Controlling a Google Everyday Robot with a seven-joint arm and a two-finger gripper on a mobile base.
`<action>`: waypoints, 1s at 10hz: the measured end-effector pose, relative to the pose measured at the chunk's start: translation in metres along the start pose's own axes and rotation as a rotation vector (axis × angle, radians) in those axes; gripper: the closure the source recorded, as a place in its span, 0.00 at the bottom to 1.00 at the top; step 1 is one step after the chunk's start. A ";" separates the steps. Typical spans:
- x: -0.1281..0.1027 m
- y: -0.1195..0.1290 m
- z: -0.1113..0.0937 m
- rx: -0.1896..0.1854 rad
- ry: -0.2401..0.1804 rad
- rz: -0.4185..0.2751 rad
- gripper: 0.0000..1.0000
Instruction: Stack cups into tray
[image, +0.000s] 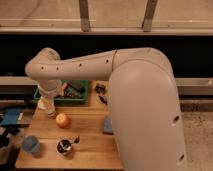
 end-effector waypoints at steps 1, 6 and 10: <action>0.000 0.001 0.000 -0.002 0.000 -0.001 0.37; 0.002 0.012 0.024 -0.079 0.029 -0.035 0.37; -0.016 0.078 0.057 -0.199 0.022 -0.169 0.37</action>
